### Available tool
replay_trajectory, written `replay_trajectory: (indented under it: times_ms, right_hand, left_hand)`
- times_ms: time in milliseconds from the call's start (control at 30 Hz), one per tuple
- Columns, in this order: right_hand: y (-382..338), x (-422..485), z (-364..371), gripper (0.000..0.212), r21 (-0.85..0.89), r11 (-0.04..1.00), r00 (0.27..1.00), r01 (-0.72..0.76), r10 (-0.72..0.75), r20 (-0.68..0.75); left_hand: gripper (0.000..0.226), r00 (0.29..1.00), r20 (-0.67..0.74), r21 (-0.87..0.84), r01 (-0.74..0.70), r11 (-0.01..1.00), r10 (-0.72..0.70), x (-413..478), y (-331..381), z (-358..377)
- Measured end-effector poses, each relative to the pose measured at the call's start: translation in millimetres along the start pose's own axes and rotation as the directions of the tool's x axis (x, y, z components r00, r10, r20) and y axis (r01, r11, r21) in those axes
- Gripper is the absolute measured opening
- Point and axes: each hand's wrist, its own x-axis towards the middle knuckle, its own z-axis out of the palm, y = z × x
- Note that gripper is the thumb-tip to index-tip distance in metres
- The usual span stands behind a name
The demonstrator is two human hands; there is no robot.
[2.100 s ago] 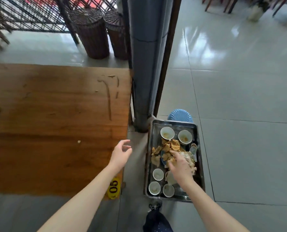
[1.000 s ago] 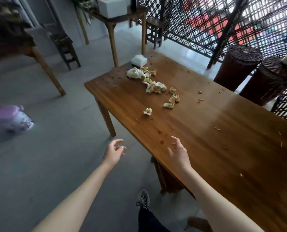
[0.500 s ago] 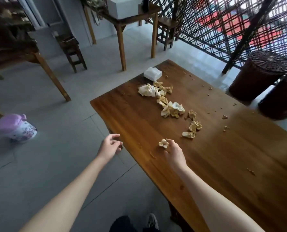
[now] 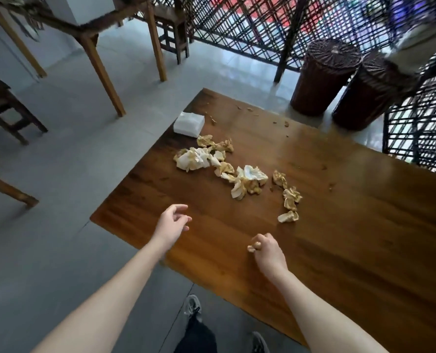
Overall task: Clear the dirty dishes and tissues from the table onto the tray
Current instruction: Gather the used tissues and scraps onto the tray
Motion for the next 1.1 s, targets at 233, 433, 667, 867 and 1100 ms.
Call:
replay_trajectory:
  times_ms: [233,433,667,867,1100]
  right_hand:
    - [-12.5,19.3,-38.2,0.008,0.283,0.952,0.955,-0.121,0.19,-0.23]
    - [12.0,32.4,-71.9,0.009,0.364,0.907,0.881,-0.211,0.338,-0.33]
    - [34.1,75.5,-74.8,0.018,0.342,0.9,0.867,-0.271,0.382,-0.319]
    - [43.9,102.0,-59.2,0.096,0.006,0.975,0.974,-0.222,0.222,-0.05]
    - [67.0,124.6,-55.0,0.083,-0.199,0.98,0.997,0.013,-0.028,-0.072]
  left_hand:
    - [0.024,0.981,0.19,0.072,-0.05,0.996,0.036,44.7,31.0,17.5]
    - [0.023,0.94,0.34,0.099,-0.073,0.992,0.035,57.4,57.7,57.5]
    - [0.024,0.943,0.329,0.051,-0.068,0.996,0.047,74.5,83.0,74.8]
    - [0.024,0.933,0.359,0.069,-0.038,0.997,0.011,97.0,109.6,91.7]
    - [0.024,0.946,0.322,0.13,-0.008,0.991,-0.034,123.9,110.8,101.9]
